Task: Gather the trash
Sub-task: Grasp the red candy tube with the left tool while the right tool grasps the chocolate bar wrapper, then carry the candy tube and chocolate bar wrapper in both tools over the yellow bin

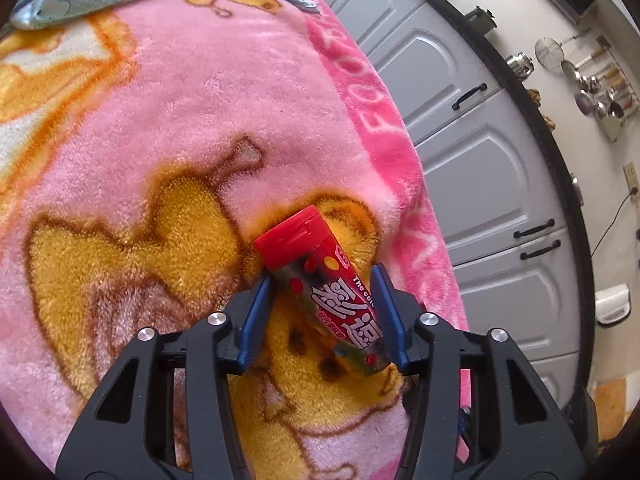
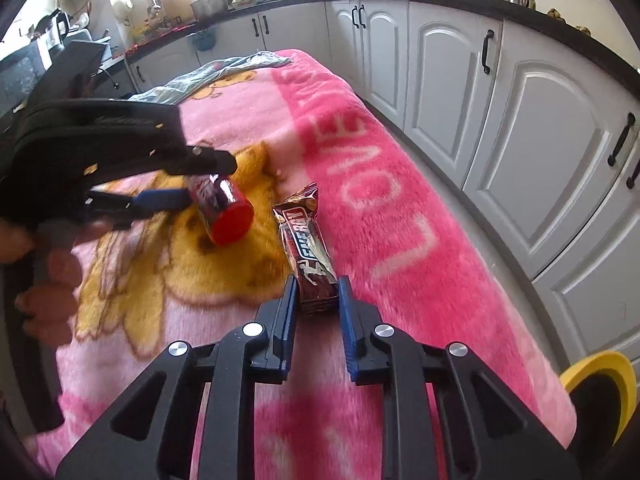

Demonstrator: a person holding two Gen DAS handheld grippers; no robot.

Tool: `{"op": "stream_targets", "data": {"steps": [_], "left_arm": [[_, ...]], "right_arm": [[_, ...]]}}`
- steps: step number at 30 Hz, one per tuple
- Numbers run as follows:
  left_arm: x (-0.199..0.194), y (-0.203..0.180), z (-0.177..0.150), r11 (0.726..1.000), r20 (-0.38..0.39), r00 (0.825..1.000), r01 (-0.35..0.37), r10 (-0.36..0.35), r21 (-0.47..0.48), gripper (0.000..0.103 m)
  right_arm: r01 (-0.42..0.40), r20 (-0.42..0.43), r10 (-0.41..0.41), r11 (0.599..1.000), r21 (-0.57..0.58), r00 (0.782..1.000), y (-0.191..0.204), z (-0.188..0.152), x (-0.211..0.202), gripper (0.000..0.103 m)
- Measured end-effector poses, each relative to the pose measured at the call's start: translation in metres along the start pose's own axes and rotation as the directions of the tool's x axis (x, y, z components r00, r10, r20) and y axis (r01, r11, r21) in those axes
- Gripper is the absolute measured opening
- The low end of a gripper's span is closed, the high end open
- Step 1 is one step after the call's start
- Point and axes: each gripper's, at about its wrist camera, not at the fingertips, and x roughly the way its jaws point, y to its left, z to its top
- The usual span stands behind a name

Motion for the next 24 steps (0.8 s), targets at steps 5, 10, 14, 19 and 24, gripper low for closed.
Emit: {"op": "stream_targets", "data": {"steps": [5, 10, 14, 19, 24], "left_arm": [[-0.003, 0.000, -0.007, 0.999, 0.004, 1.000, -0.013, 0.013, 0.050, 0.029], [-0.013, -0.007, -0.026, 0.990, 0.008, 1.000, -0.023, 0.022, 0.136, 0.026], [-0.020, -0.015, -0.049, 0.977, 0.000, 1.000, -0.013, 0.013, 0.212, 0.025], [-0.026, -0.031, -0.081, 0.949, -0.011, 1.000, 0.001, 0.002, 0.315, 0.025], [-0.036, -0.058, -0.103, 0.913, -0.004, 1.000, 0.028, -0.029, 0.408, 0.025]], "right_arm": [[-0.009, 0.002, 0.009, 1.000, -0.009, 1.000, -0.001, -0.025, -0.022, 0.019], [-0.023, 0.001, 0.023, 1.000, 0.021, 1.000, -0.011, -0.045, -0.046, 0.018], [-0.013, 0.013, 0.013, 0.999, 0.030, 1.000, -0.018, -0.059, -0.066, 0.018], [-0.007, 0.046, 0.004, 0.998, 0.056, 0.999, -0.028, -0.070, -0.094, 0.018], [0.007, 0.085, -0.014, 0.996, 0.090, 0.996, -0.043, -0.081, -0.125, 0.018]]}}
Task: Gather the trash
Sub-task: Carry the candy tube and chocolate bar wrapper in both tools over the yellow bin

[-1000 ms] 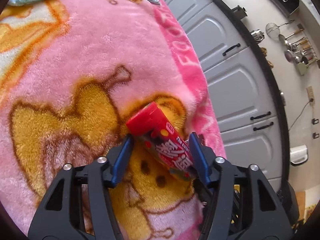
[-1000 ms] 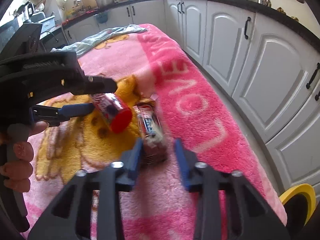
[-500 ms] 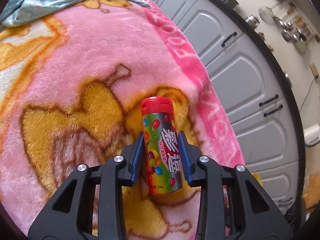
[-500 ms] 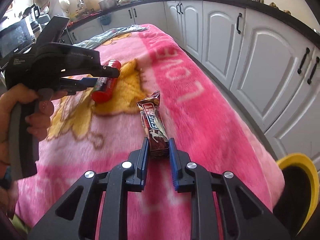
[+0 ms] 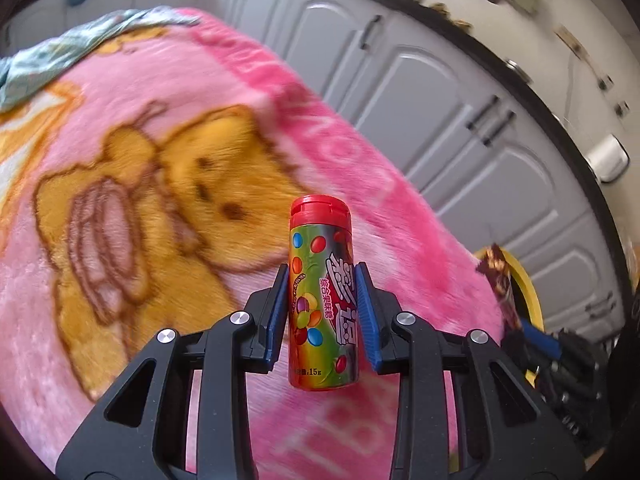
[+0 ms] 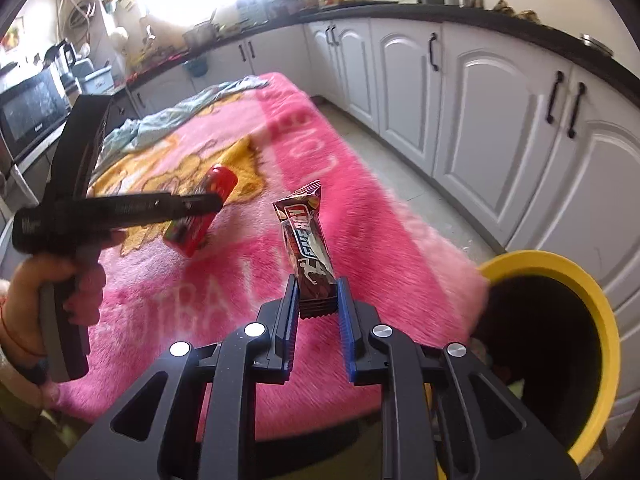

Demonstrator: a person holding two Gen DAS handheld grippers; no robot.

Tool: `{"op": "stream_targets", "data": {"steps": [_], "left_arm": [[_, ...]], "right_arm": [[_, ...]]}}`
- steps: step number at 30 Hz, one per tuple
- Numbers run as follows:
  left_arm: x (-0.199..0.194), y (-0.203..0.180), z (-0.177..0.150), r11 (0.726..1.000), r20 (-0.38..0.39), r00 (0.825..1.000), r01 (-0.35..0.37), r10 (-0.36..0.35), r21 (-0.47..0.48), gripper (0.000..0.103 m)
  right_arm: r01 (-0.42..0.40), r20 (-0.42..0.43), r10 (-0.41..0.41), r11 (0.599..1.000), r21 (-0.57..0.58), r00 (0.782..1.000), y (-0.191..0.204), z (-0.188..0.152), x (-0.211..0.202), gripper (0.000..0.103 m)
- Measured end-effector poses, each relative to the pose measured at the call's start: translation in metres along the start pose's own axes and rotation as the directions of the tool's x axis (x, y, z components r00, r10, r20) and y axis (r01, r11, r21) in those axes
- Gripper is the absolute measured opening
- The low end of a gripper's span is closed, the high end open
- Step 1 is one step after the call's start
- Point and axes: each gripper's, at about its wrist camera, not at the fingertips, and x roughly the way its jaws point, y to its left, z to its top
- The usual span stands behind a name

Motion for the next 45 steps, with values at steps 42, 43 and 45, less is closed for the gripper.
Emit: {"op": "stream_targets", "data": {"steps": [42, 43, 45], "left_arm": [[-0.031, -0.253, -0.043, 0.861, 0.055, 0.940, 0.285, -0.338, 0.422, 0.025], [-0.028, -0.256, -0.045, 0.857, 0.049, 0.939, 0.288, -0.340, 0.426, 0.025], [-0.023, -0.260, -0.049, 0.852, 0.036, 0.939, 0.295, -0.343, 0.432, 0.025]], "right_arm": [[0.173, 0.260, -0.274, 0.919, 0.354, 0.926, -0.130, -0.075, -0.184, 0.018], [0.180, 0.254, -0.281, 0.917, 0.356, 0.926, -0.132, -0.077, -0.184, 0.018], [0.189, 0.246, -0.290, 0.912, 0.364, 0.925, -0.135, -0.082, -0.184, 0.018]]}}
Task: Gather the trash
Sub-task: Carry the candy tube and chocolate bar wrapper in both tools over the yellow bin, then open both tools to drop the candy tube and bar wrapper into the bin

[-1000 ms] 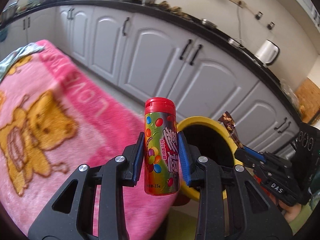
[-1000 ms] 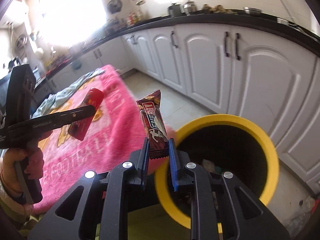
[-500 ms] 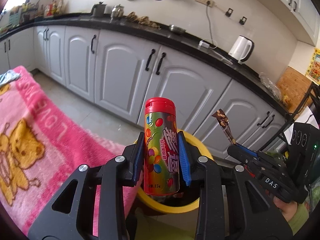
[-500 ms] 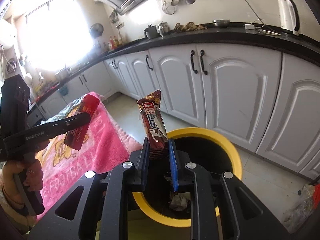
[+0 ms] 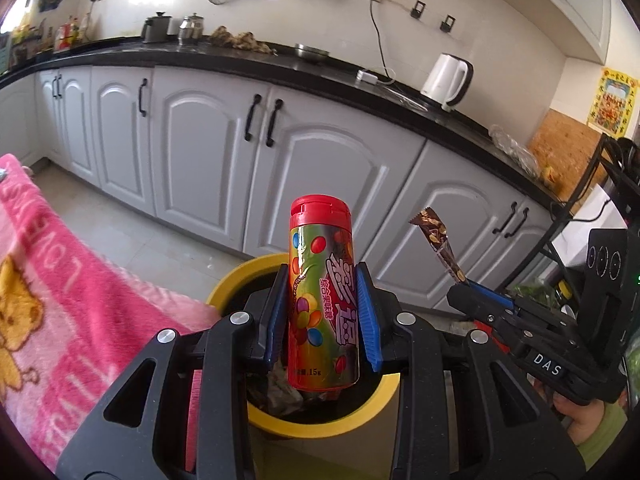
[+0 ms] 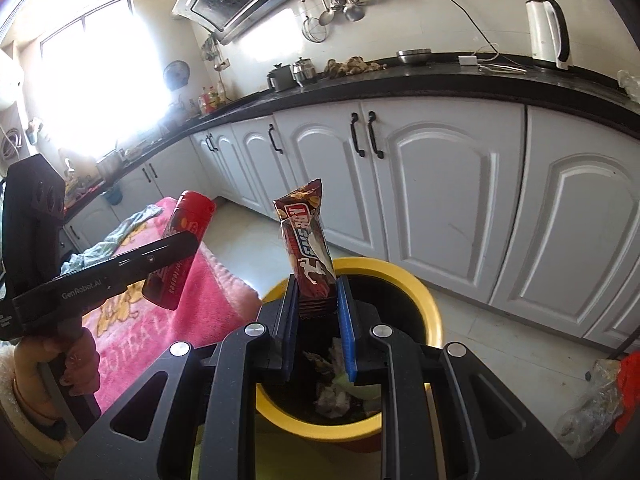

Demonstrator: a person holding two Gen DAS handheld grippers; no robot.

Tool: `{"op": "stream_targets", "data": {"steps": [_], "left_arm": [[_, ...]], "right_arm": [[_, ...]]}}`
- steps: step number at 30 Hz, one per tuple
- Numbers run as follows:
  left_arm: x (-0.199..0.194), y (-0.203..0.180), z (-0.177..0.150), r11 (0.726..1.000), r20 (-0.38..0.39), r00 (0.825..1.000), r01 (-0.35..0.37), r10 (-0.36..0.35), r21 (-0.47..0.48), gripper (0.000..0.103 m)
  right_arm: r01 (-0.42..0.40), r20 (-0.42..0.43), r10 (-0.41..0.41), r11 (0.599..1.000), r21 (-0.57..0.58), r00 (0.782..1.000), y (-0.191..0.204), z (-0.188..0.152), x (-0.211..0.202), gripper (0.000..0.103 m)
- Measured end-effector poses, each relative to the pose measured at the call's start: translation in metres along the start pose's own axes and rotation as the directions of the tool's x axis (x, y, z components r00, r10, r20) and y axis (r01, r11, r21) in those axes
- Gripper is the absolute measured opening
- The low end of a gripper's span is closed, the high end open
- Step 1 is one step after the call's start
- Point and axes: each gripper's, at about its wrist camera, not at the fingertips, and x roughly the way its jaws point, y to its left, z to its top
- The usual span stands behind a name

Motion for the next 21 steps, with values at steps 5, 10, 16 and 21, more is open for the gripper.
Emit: {"op": "stream_targets", "data": {"steps": [5, 10, 16, 21], "left_arm": [[0.018, -0.007, -0.007, 1.000, -0.025, 1.000, 0.012, -0.011, 0.019, 0.025], [0.033, -0.003, -0.015, 1.000, -0.045, 0.999, 0.017, -0.016, 0.021, 0.025], [0.047, 0.002, -0.024, 1.000, -0.063, 0.998, 0.023, -0.022, 0.013, 0.025], [0.060, 0.010, -0.034, 1.000, -0.099, 0.995, 0.022, -0.024, -0.014, 0.025]], "right_arm": [[0.017, -0.018, -0.017, 1.000, 0.020, 1.000, -0.012, -0.006, 0.006, 0.018], [0.026, -0.045, -0.025, 0.999, 0.036, 0.999, -0.019, -0.015, 0.018, 0.018], [0.032, -0.072, -0.030, 0.999, 0.035, 0.997, -0.017, -0.020, 0.032, 0.018], [0.033, -0.103, -0.029, 0.999, 0.035, 0.994, -0.017, -0.027, 0.044, 0.018]]}}
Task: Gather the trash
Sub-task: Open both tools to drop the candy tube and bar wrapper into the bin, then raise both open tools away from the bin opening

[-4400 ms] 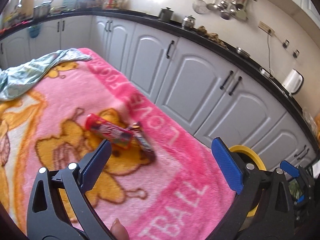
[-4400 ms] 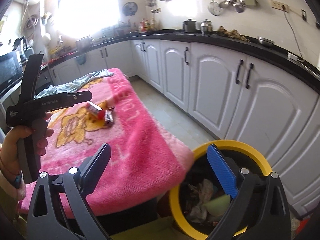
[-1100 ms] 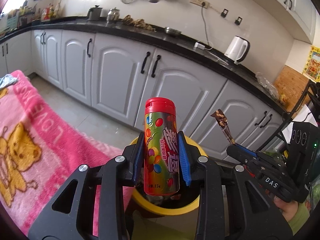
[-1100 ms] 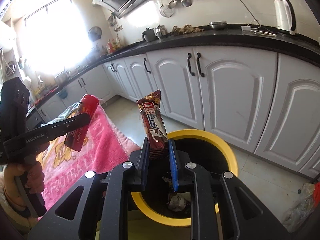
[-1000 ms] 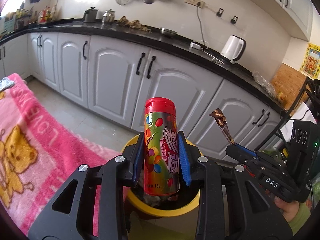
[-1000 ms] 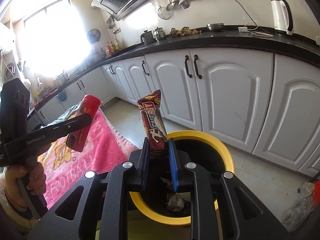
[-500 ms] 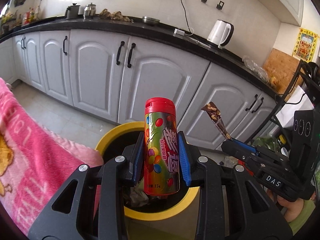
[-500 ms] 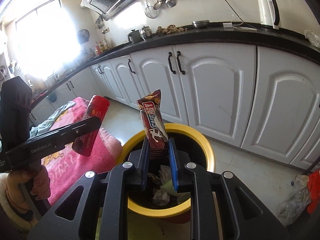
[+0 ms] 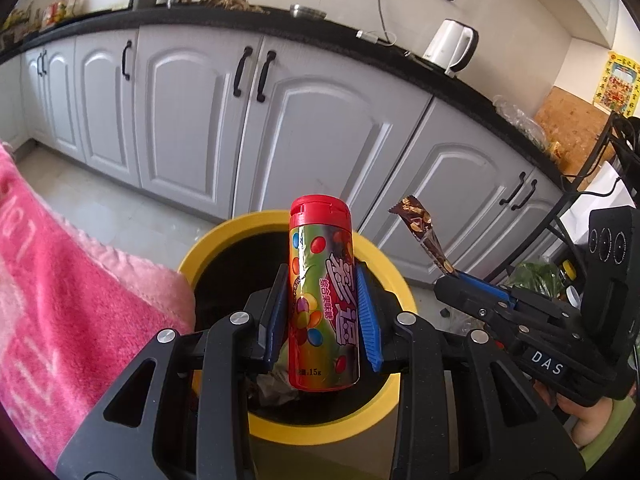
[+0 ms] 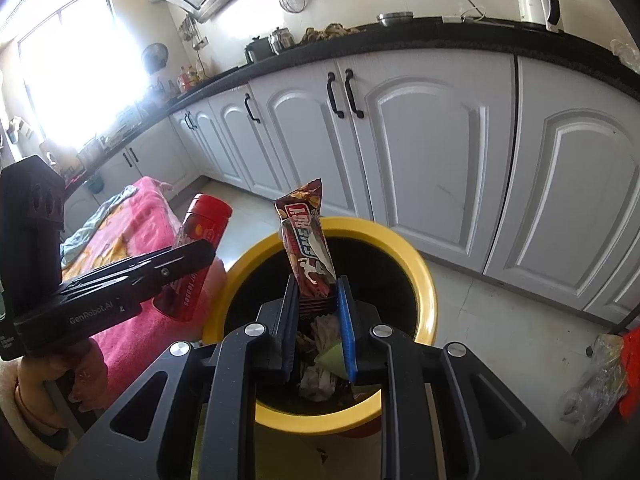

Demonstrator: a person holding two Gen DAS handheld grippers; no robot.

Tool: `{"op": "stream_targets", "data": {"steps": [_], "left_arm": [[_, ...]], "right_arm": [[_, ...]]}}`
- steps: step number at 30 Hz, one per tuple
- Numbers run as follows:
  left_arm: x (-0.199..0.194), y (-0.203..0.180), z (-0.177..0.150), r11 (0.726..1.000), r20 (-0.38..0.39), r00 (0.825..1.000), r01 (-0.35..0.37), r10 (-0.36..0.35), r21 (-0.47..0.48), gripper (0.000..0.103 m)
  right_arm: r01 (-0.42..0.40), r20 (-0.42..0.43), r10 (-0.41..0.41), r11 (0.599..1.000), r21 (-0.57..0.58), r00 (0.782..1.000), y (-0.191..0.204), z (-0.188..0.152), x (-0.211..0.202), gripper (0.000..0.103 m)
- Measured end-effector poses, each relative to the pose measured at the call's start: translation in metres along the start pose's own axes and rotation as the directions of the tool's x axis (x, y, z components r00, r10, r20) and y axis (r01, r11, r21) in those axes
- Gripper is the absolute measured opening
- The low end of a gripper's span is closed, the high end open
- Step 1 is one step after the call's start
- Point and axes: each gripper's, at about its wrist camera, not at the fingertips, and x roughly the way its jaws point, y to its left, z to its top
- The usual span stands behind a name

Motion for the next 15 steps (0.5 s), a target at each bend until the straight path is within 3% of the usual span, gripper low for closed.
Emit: {"op": "stream_targets", "data": {"steps": [12, 15], "left_arm": [[0.020, 0.018, -0.013, 0.999, -0.063, 0.998, -0.008, 0.005, -0.048, 0.025], [0.019, 0.023, -0.013, 0.998, -0.066, 0.998, -0.019, 0.015, -0.062, 0.028]], "right_arm": [[-0.001, -0.081, 0.003, 1.000, 0.023, 0.997, 0.000, -0.011, 0.025, 0.021], [0.010, -0.069, -0.008, 0.999, 0.037, 0.998, -0.003, -0.010, 0.021, 0.035]]}}
